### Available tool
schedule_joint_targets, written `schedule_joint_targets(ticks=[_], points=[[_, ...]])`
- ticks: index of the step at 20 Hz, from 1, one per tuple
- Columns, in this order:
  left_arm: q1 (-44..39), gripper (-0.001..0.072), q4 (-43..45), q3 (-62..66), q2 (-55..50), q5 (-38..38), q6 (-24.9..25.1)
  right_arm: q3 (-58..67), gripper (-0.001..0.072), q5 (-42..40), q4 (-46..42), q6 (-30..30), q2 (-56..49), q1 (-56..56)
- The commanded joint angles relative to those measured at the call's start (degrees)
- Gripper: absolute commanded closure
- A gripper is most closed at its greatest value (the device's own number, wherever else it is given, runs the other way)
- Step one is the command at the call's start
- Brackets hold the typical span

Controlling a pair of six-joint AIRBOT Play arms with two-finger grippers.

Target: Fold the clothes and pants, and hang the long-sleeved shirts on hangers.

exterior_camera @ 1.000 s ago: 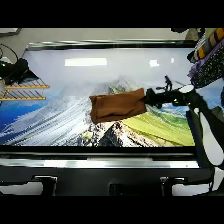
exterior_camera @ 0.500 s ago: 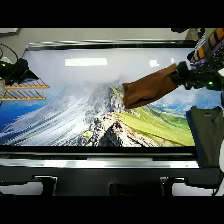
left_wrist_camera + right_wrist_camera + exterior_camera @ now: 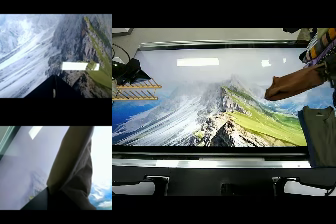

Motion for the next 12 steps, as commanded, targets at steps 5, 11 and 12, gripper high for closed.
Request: schedule_joint_targets(ticks=[5,11,12], points=[[0.0,0.0694,0.0,0.0,0.0,-0.3,-0.7,1.2,0.0687,0.1,-16.9,13.6,3.9,-5.9],[0.0,0.0694,0.0,0.0,0.0,-3.2,-0.6,1.2,0.0687,3.7,-28.5,21.4,6.8,-6.0],[0.0,0.0694,0.0,0.0,0.0,-3.6,-0.6,1.2,0.0686,4.5,-29.8,22.3,7.3,-6.0]])
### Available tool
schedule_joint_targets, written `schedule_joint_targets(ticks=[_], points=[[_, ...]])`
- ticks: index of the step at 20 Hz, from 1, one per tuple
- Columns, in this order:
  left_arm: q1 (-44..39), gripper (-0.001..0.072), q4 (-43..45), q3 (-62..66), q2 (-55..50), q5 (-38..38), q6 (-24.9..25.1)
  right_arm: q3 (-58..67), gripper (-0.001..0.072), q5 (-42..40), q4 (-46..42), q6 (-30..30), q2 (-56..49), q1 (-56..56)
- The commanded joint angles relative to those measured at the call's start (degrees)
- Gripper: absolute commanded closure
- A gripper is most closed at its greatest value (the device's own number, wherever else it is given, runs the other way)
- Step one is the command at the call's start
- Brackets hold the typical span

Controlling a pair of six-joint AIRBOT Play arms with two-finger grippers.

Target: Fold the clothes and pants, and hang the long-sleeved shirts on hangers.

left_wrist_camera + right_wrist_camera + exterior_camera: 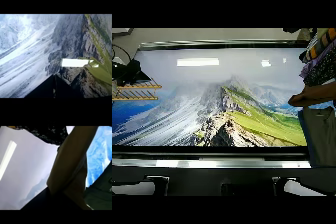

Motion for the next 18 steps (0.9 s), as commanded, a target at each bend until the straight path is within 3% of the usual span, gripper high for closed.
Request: schedule_joint_targets(ticks=[1,12,18], points=[[0.0,0.0694,0.0,0.0,0.0,-1.9,0.0,0.1,0.0686,2.7,-7.6,4.4,1.8,-0.2],[0.0,0.0693,0.0,0.0,0.0,-2.4,0.0,-0.6,0.0687,18.1,-29.0,5.8,4.4,-0.1],[0.0,0.0694,0.0,0.0,0.0,-2.4,0.0,-13.7,0.0687,23.5,-35.2,3.6,4.4,-0.1]])
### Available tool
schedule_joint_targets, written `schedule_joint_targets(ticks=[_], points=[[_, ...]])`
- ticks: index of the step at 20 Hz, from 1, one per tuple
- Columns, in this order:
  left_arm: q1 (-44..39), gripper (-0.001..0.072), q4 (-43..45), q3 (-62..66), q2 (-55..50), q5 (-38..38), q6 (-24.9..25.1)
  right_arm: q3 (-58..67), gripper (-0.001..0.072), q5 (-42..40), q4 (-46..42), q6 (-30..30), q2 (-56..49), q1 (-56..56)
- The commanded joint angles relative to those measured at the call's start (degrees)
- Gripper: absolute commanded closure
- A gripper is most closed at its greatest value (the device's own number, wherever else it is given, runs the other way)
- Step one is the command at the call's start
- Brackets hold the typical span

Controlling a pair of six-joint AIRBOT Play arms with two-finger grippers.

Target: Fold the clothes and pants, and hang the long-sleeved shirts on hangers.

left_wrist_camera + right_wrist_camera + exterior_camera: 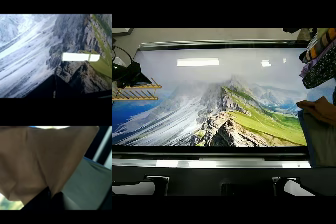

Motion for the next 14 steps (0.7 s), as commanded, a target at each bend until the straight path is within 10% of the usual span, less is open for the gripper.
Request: schedule_joint_targets(ticks=[1,14], points=[[0.0,0.0694,0.0,0.0,0.0,0.0,0.0,-8.4,0.0687,4.7,-7.8,-1.4,0.0,0.0],[0.0,0.0694,0.0,0.0,-0.1,0.1,0.0,-21.6,0.0686,4.0,-14.0,-2.4,0.0,0.0]])
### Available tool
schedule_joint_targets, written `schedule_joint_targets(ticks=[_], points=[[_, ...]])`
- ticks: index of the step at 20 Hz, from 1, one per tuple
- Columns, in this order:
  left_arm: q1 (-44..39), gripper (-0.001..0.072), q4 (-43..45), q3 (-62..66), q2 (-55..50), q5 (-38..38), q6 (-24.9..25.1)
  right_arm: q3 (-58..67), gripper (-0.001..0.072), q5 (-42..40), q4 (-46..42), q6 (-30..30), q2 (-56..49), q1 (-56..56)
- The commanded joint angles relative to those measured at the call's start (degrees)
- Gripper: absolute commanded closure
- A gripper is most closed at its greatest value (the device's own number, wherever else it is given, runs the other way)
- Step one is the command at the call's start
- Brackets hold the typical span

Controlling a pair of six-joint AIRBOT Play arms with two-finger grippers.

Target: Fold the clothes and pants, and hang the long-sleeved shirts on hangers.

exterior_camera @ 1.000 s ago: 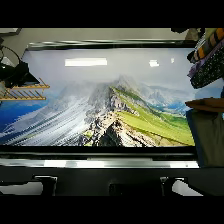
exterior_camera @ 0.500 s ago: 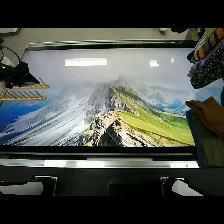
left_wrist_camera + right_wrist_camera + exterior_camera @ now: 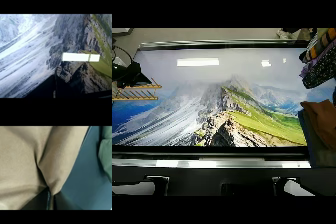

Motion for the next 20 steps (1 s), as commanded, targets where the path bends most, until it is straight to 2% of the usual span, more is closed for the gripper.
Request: schedule_joint_targets(ticks=[1,10,11,12,13,14,16,18,20], points=[[0.0,0.0693,0.0,0.0,-0.1,0.0,0.0,-2.3,0.0686,0.6,-0.9,-0.4,0.0,0.0],[0.0,0.0694,0.0,0.0,-0.2,0.0,0.0,-5.0,0.0681,2.9,-3.6,-1.9,0.0,0.0],[0.0,0.0694,0.0,0.0,-0.2,0.0,0.0,-5.0,0.0620,3.0,-3.6,-1.9,0.0,0.0],[0.0,0.0694,0.0,0.0,-0.2,0.0,0.0,-5.0,0.0500,3.2,-3.7,-1.9,0.0,0.0],[0.0,0.0694,0.0,0.0,-0.2,0.0,0.0,-5.0,0.0419,3.5,-3.7,-1.9,0.0,0.0],[0.0,0.0694,0.0,0.0,-0.2,0.0,0.0,-4.9,0.0391,3.6,-3.7,-1.9,0.1,0.0],[0.0,0.0694,0.0,0.0,-0.2,0.1,0.2,-3.6,0.0392,3.0,-3.2,-1.9,0.6,0.0],[0.0,0.0693,0.0,0.0,-0.3,0.1,0.6,0.3,0.0400,-0.5,1.8,-4.8,1.8,0.0],[-0.3,0.0693,0.0,0.0,-0.8,0.1,0.9,5.6,0.0418,-6.5,15.3,-11.5,3.1,0.0]])
